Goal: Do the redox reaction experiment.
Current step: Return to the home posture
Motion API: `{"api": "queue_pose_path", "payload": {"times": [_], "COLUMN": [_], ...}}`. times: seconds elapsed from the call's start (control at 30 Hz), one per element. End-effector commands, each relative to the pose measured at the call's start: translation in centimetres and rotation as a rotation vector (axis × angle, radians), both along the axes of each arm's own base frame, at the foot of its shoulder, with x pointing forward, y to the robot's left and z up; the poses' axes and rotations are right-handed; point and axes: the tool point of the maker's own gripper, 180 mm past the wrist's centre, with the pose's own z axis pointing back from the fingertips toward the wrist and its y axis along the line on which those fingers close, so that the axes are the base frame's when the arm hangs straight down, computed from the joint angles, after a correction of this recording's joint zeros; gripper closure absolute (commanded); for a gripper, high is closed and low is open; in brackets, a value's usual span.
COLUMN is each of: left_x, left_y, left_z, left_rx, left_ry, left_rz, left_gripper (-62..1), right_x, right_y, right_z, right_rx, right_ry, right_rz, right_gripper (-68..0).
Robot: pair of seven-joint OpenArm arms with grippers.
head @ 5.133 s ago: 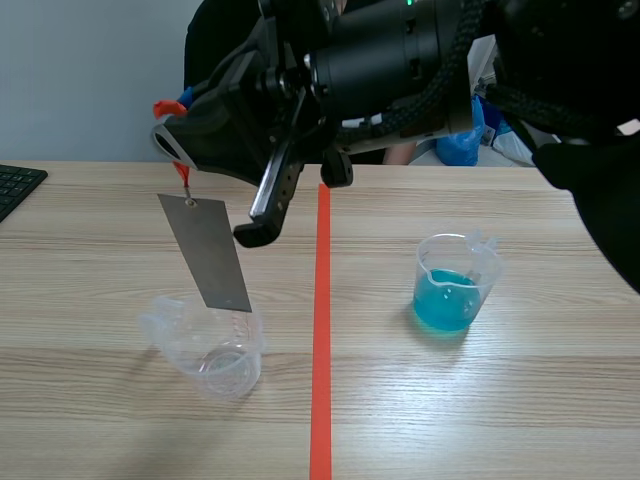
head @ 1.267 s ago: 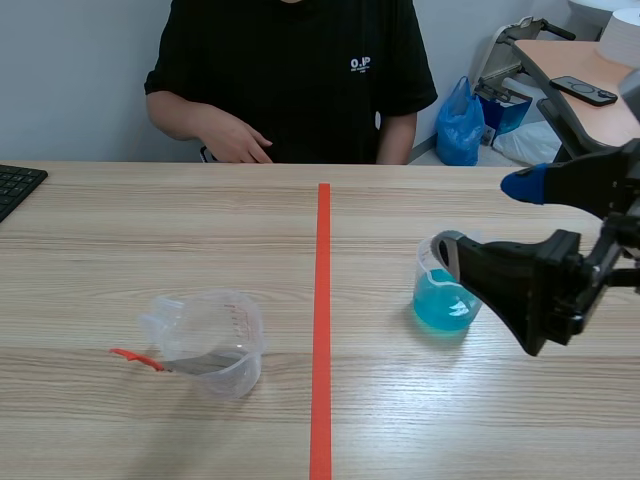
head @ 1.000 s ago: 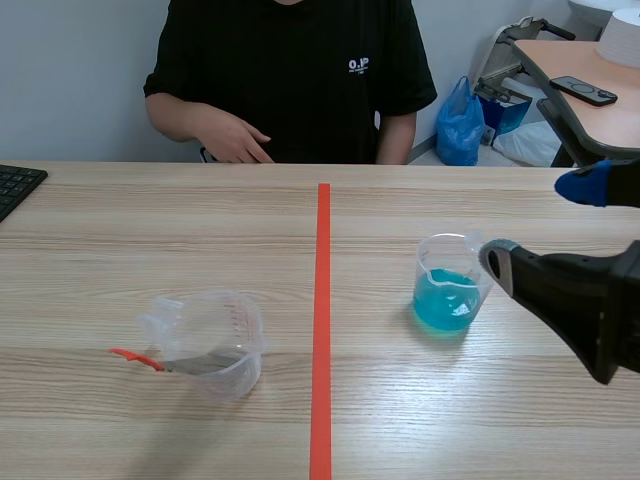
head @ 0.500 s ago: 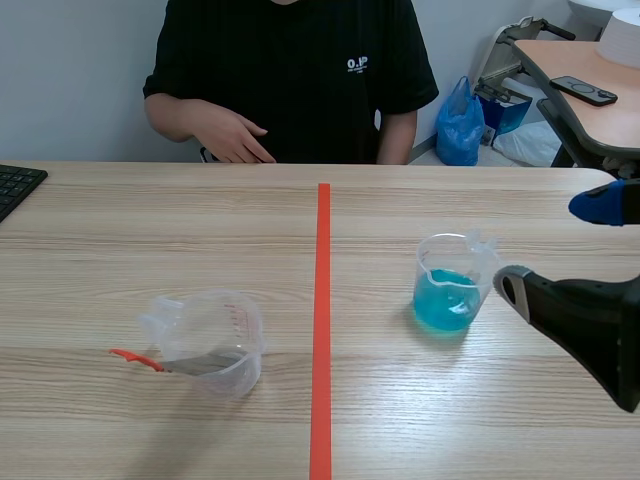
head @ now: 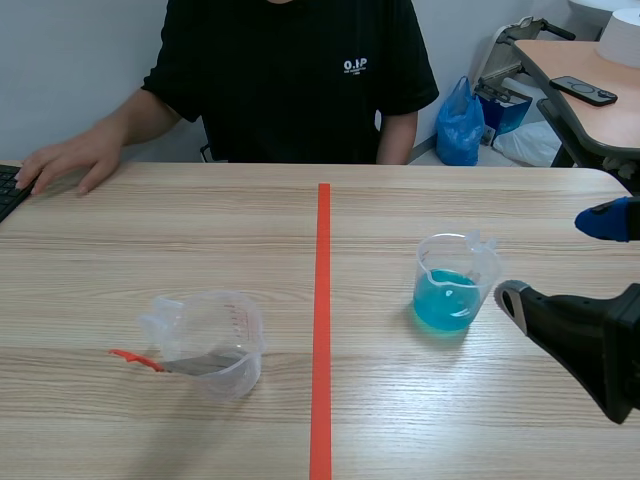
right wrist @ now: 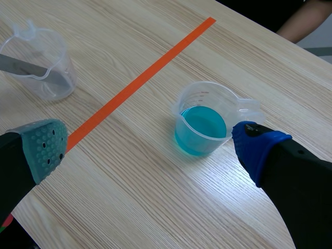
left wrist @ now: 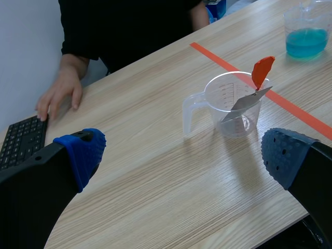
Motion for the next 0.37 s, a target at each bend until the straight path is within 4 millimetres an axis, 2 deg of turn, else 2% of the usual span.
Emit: {"api": "queue_pose_path", "payload": {"times": [0.0, 0.33], "left_x": [0.25, 0.25], "left_y": [-0.12, -0.11], "left_z": [0.76, 0.71], "left_rx": [-0.009, -0.008], "left_ry": [-0.027, -0.024], "left_rz": [0.001, 0.002], "left_gripper": [-62.3, -62.3], "right_x": [0.31, 0.20], "right_y": [0.17, -0.02], "right_z": [0.59, 0.10], "right_rx": [-0.002, -0.029], "right_ry": [-0.023, -0.006], "right_rz": [0.012, 0.012], "right_gripper": [-67.9, -67.9]}}
